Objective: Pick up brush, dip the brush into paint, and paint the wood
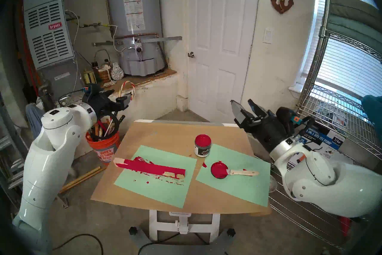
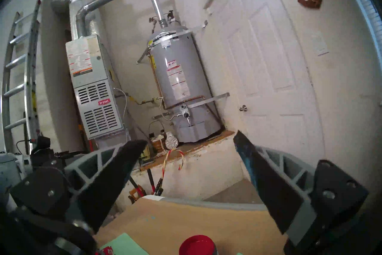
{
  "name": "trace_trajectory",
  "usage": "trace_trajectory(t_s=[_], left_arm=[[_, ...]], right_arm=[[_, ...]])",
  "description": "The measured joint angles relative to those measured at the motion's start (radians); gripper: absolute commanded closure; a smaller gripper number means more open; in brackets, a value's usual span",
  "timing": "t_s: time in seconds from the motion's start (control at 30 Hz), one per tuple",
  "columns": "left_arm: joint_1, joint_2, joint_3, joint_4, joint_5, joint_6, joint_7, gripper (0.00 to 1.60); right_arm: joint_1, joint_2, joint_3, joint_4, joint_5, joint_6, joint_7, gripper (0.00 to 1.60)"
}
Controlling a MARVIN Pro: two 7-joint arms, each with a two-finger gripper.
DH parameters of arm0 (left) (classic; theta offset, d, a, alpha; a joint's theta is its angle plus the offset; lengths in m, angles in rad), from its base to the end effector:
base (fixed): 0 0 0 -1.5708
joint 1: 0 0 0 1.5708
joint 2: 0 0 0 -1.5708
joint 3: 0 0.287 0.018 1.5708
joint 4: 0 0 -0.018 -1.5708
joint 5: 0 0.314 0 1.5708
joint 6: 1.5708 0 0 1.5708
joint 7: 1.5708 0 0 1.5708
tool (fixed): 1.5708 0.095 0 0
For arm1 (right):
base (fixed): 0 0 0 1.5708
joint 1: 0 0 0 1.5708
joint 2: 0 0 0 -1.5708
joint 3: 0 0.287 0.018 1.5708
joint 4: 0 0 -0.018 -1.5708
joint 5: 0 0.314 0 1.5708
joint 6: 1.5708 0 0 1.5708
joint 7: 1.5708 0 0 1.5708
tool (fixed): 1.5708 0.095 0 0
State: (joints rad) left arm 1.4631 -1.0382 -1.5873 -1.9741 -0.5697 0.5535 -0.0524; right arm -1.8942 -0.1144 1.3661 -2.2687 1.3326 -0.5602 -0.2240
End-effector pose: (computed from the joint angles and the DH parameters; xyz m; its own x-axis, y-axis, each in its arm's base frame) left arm 0.4201 0.0728 -0.1272 0.0883 -0.0412 0.9952 -0.2473 -0.9688 -0.0182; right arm 0.3148 -0.0531 -0.1296 -0.0565 -0.2915 0.9549 0.4434 -0.8642 -0.2376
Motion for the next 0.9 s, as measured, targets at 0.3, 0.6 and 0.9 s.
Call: trace_trajectory(t_s=[0.3, 0.6, 0.9], left_arm=[[0.000, 0.001, 0.001, 0.002, -0.003, 0.000, 0.001, 0.00], [0.000, 0.003, 0.002, 0.003, -0.006, 0.000, 0.001, 0.00], [0.000, 0.004, 0.003, 0.004, -0.008, 0.000, 0.002, 0.00]], right_arm=[[0.028, 0.001, 0.000, -0.045, -0.026, 0.110, -0.047, 0.00], [0.050, -0.025, -0.007, -0.079, -0.035, 0.210, -0.089, 0.00], [0.077, -0.062, -0.022, -0.091, -0.045, 0.291, -0.125, 0.00]])
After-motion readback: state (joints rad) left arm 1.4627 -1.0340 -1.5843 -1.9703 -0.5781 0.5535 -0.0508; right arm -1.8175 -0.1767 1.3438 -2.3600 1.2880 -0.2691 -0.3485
